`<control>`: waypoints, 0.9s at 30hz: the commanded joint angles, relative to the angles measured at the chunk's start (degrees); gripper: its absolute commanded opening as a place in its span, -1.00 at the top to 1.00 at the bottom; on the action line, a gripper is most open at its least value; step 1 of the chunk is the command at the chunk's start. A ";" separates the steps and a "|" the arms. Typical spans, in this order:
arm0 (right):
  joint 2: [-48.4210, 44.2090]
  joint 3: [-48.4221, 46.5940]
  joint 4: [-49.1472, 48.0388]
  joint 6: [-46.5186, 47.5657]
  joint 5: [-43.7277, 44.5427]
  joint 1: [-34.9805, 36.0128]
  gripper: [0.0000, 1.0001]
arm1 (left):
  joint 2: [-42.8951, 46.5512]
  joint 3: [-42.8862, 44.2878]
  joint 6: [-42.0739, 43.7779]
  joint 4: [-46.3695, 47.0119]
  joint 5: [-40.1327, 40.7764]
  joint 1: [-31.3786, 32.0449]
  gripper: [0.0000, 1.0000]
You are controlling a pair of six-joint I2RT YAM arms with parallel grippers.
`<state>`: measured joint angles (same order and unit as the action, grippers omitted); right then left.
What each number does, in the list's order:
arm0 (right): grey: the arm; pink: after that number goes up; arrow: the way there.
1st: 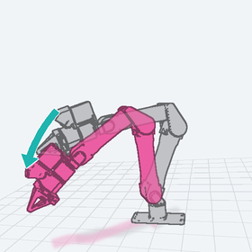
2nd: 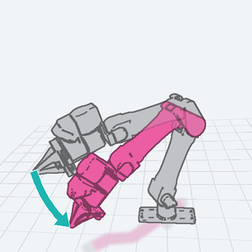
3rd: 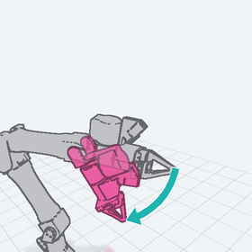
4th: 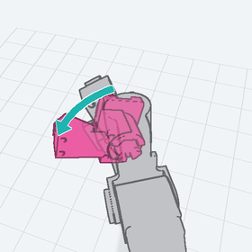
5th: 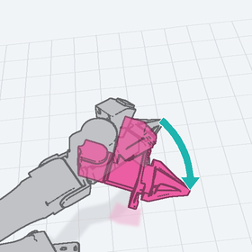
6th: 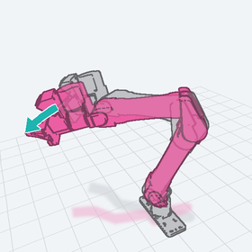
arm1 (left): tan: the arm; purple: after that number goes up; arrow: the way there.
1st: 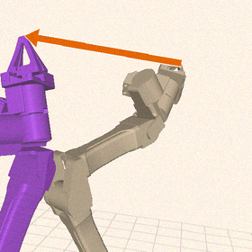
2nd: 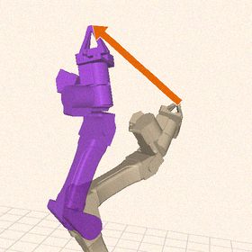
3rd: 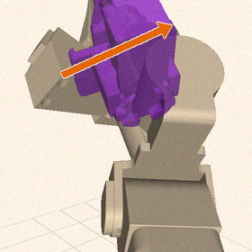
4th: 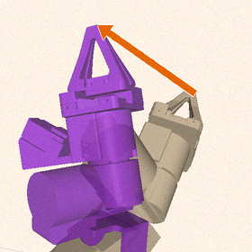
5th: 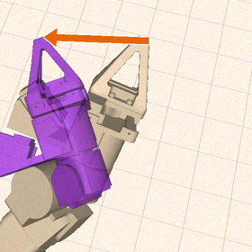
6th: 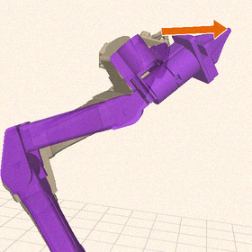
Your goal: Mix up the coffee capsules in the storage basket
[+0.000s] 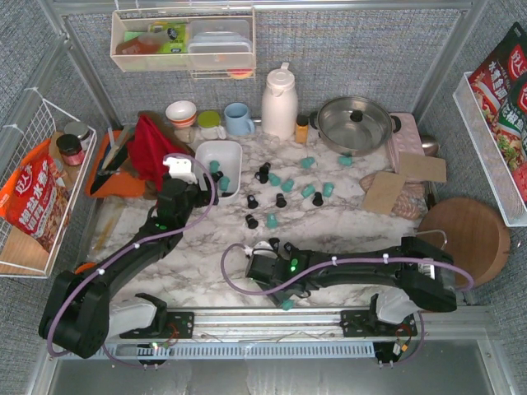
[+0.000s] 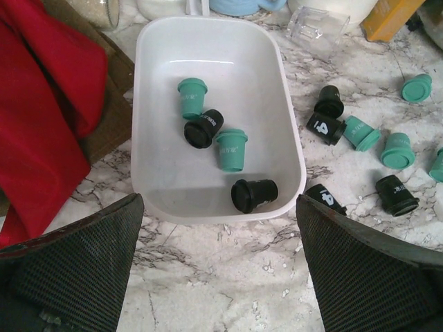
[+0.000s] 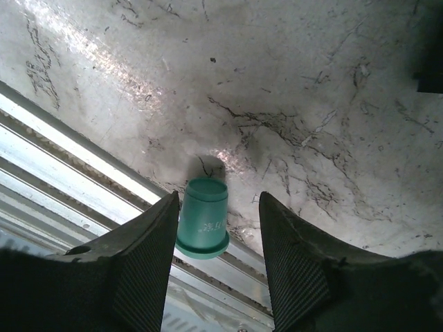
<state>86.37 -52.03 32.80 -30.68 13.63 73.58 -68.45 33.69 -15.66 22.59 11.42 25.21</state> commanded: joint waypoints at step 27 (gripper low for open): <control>3.67 -0.10 0.14 -0.79 -2.25 0.90 0.30 | -0.61 -0.12 -2.27 1.24 -2.37 -0.07 -0.99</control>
<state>90.21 -52.10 32.67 -31.24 11.09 74.46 -68.84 33.30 -17.43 22.63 9.91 25.21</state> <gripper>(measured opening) 0.368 0.994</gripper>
